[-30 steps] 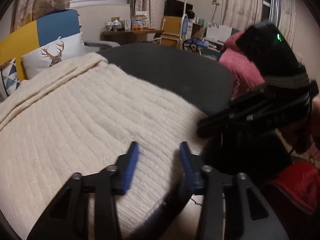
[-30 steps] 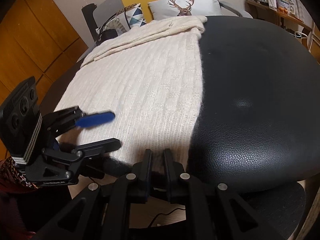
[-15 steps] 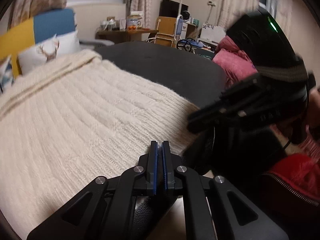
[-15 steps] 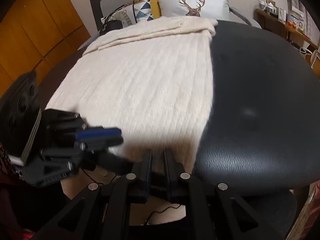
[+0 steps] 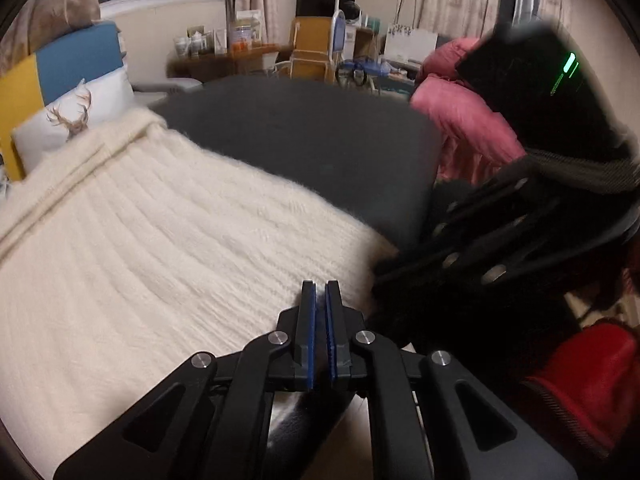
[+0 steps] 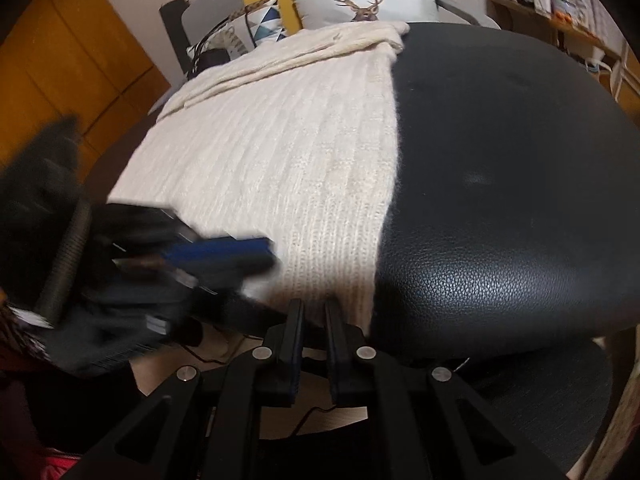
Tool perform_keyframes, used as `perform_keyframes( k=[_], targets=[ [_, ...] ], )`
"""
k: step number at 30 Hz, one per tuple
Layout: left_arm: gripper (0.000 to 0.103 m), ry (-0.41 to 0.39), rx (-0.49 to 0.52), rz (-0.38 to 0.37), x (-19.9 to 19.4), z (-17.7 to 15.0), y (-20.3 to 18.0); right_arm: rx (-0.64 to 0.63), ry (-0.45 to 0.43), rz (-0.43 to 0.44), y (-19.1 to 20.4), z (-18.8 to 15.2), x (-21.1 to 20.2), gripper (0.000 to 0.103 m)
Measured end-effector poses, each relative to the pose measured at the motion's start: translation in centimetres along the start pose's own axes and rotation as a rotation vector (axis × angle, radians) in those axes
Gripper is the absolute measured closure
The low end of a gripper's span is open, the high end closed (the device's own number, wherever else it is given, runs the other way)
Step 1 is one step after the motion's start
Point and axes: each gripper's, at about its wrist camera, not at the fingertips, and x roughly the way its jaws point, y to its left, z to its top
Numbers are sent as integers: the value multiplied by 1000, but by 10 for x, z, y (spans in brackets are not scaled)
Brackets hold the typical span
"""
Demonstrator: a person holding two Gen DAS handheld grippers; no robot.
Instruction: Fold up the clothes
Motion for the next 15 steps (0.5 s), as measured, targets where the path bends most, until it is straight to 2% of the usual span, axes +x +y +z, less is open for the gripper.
perform_keyframes(
  k=[2,4,6,8,9,11,13,15],
  targets=[
    [98,-11,-46,-29,1,-2,7,18,-28,6,-3,0,-8,94],
    [98,-10,-82,-58,1,-2,14,7,-68,-23,-1,3,-17,93],
    [98,-16,-83,-56,2,-3,14,-14,-103,-72,0,9,-26,92],
    [98,-22,-76,-46,2,-3,13,-40,-120,-58,5,15,-28,92],
    [98,-23,-74,-45,2,-3,13,-64,-117,-42,9,19,-25,92],
    [98,-25,-69,-45,2,-5,11,-104,-87,-65,16,23,-14,92],
    [97,-27,-51,-36,0,-7,6,-124,-26,-162,13,19,3,96],
    [97,-28,-17,-18,-4,-9,2,-117,-55,-145,8,15,4,97]
  ],
)
